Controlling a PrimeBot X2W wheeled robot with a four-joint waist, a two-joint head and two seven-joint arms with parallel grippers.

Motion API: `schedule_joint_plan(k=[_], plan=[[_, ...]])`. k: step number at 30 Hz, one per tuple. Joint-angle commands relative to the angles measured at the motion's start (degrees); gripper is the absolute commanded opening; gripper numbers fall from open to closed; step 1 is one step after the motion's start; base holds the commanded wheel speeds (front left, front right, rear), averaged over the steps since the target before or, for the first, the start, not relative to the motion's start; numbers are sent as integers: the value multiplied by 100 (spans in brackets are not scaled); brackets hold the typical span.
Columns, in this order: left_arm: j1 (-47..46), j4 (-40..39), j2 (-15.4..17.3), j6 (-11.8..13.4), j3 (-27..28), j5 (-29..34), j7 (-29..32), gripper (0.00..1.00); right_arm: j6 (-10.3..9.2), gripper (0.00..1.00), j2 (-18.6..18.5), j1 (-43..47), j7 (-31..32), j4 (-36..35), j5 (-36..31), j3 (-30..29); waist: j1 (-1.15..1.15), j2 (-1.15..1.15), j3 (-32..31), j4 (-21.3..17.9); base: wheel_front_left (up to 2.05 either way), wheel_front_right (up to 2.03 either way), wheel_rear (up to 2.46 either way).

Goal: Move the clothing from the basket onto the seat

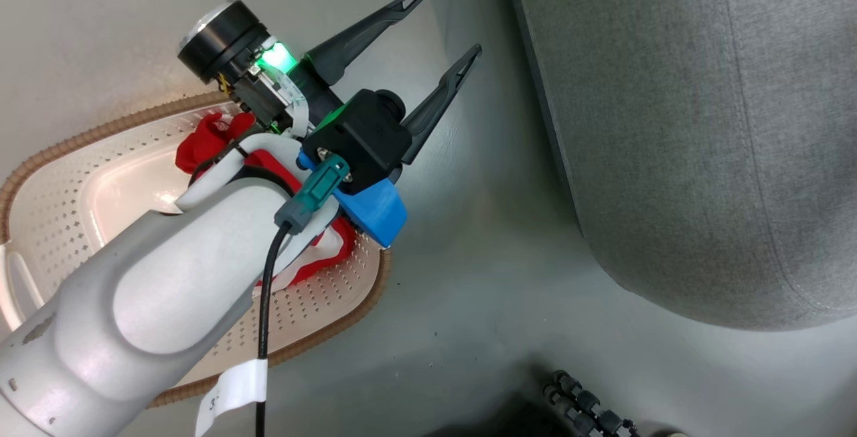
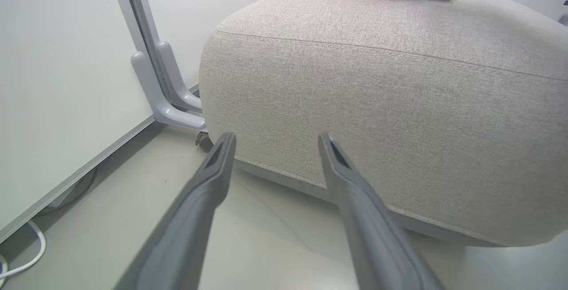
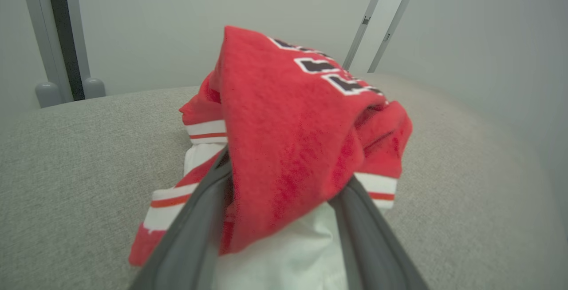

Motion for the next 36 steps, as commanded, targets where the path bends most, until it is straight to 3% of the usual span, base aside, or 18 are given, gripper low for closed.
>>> schedule_joint_plan(k=[1,11,20,27,36], plan=[[-40,44,-50,37,-17,-22,-82,100,1,100,1,220,-21,-164,43,5,0,0,-105,14,0,0,0],[243,492,-362,144,22,-250,-642,100,1,100,193,1474,-21,-1220,103,93,0,0,-857,139,0,0,0],[804,1099,-716,367,311,-588,-1253,100,1,100,253,2383,-20,-2452,56,857,0,0,-2009,578,0,0,0],[1309,954,-923,605,1132,-583,-1308,100,1,100,276,2642,-19,-2852,82,1694,0,0,-2625,1104,0,0,0],[2163,689,-1240,556,2382,-191,-1309,100,1,100,393,2832,-20,-2831,126,2680,0,0,-3230,1709,0,0,0]])
